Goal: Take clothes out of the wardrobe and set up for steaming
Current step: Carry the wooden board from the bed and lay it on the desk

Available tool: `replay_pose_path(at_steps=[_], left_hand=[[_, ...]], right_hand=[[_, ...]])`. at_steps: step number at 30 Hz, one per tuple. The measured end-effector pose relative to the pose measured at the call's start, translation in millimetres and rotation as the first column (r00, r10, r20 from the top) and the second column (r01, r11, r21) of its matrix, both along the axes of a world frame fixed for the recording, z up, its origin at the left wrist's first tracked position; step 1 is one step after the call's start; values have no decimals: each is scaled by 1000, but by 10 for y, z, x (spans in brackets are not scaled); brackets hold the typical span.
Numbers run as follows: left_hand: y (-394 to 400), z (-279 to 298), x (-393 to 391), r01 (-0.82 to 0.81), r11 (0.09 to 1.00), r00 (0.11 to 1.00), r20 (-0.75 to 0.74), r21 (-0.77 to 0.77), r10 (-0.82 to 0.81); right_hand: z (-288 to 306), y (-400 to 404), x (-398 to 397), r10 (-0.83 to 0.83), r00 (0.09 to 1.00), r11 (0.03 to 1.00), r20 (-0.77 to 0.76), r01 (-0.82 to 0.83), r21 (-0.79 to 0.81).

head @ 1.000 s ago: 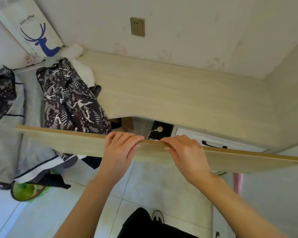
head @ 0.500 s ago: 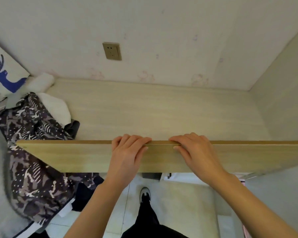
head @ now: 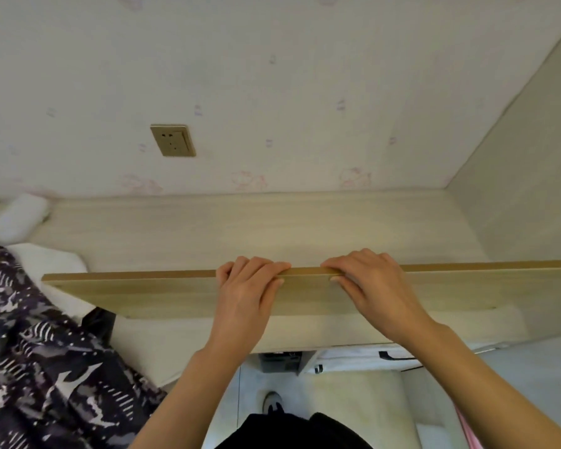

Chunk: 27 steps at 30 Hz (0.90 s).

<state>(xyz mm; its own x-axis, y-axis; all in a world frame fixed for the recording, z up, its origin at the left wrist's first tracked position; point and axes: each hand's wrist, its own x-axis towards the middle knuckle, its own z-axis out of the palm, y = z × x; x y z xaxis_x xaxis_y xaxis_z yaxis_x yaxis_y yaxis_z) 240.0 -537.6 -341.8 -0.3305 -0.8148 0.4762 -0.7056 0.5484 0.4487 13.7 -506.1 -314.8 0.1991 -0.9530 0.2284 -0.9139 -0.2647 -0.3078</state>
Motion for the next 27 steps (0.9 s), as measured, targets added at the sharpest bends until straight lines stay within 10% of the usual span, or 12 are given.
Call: replay_pose_path(at_steps=[27], left_hand=[[-763,-316,-225,-26,995,998,58,96,20]], right_hand=[[-120,-909,-294,60,998,960,29,-66,272]])
